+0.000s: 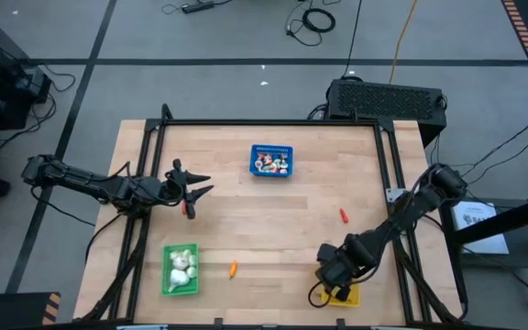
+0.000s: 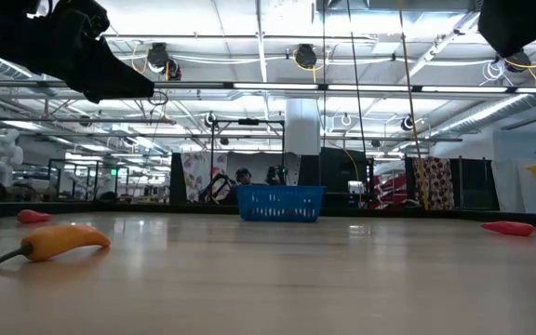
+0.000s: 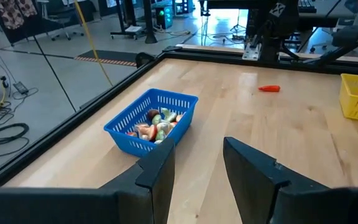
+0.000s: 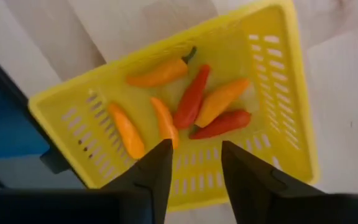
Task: Sort produce into baskets
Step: Put the yellow chili pepper into the yellow bin
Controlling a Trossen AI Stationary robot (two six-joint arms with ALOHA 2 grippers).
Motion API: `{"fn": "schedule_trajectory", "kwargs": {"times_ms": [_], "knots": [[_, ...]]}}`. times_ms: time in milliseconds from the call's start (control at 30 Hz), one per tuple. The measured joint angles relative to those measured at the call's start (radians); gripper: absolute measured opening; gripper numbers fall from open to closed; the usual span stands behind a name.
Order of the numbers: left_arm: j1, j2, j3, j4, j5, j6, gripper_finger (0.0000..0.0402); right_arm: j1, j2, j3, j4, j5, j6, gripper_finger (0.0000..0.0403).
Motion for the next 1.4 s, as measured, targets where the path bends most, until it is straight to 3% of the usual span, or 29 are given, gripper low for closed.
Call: {"fn": "schedule_trajectory", "kwargs": {"times_ms": [200, 433, 567, 800, 967, 1133, 1400], "knots": [[0.0, 0.0, 0.0, -0.001, 0.0, 0.007, 0.0145, -0.062, -0.032, 0.0, 0.009, -0.029, -0.045, 0.0149], [0.0, 0.0, 0.0, -0.001, 0.0, 0.014, 0.0145, -0.159, -0.077, 0.0, 0.07, 0.0, -0.104, 0.0148], [0.0, 0.0, 0.0, -0.002, 0.0, 0.025, 0.0145, -0.207, -0.036, 0.0, 0.244, 0.053, -0.375, 0.0148], [0.0, 0.0, 0.0, -0.003, 0.0, 0.024, 0.0145, -0.257, 0.086, 0.001, 0.758, 0.082, -0.989, 0.0148], [0.0, 0.0, 0.0, -0.013, 0.0, 0.025, 0.0145, -0.293, 0.177, 0.001, 1.067, 0.083, -1.321, 0.0148], [0.0, 0.0, 0.0, -0.016, 0.0, 0.025, 0.0145, -0.352, 0.294, 0.031, 1.244, 0.018, -1.387, 0.0148], [0.0, 0.0, 0.0, -0.024, 0.004, 0.033, 0.0145, -0.403, 0.515, 0.255, 1.231, -0.177, -1.47, 0.0148]]}}
